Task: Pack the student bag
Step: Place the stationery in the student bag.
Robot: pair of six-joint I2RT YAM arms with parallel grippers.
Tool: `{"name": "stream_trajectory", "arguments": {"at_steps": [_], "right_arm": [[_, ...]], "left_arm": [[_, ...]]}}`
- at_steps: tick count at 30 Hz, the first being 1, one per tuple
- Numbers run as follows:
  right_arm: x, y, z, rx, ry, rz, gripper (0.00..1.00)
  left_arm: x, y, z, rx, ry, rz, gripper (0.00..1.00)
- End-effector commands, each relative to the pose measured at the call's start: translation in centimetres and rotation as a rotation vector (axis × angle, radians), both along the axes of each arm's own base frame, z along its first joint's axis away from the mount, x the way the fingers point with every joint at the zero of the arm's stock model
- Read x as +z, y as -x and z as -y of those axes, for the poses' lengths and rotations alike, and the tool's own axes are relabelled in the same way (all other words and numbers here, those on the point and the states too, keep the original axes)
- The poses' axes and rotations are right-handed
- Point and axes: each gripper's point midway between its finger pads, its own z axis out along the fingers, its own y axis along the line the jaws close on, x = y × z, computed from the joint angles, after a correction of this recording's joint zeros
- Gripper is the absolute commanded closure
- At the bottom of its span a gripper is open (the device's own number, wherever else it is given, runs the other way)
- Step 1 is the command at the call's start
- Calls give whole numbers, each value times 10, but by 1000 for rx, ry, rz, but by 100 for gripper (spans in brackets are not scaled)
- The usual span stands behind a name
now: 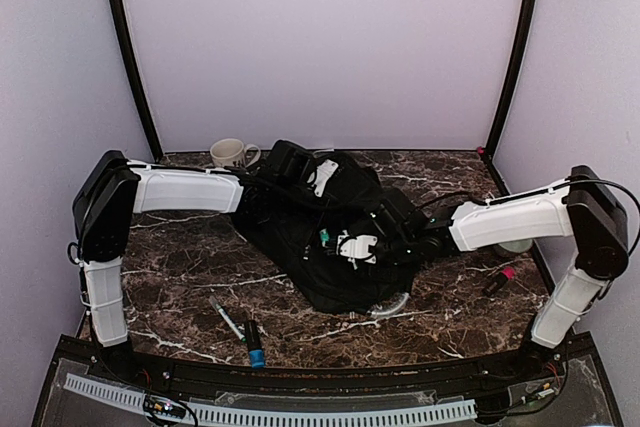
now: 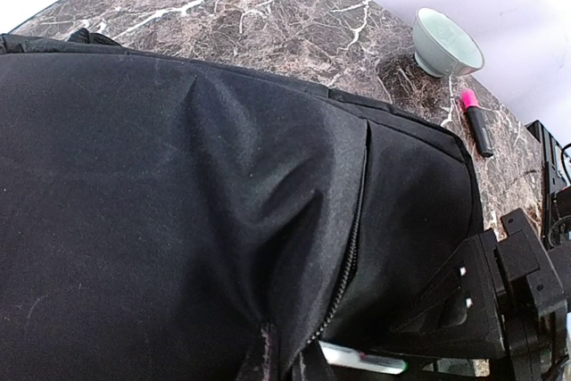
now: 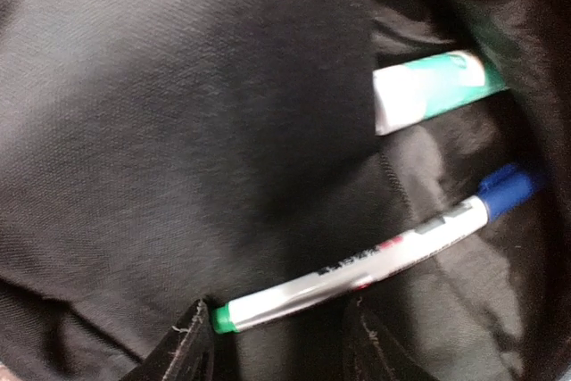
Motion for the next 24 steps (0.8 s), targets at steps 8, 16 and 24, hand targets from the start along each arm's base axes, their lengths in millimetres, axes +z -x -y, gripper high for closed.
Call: {"name": "stream_trajectory", "arguments": {"at_steps": [8, 16, 24], "right_arm": [[32, -47, -22, -58, -69, 253, 73], [34, -55, -39, -30, -113, 289, 88], [54, -43, -68, 8, -235, 232, 94]], "left_arm": [[37, 29, 15, -103, 92, -1, 100], [37, 30, 14, -105, 93, -12, 100], [42, 28, 16, -106, 96, -3, 100]]}}
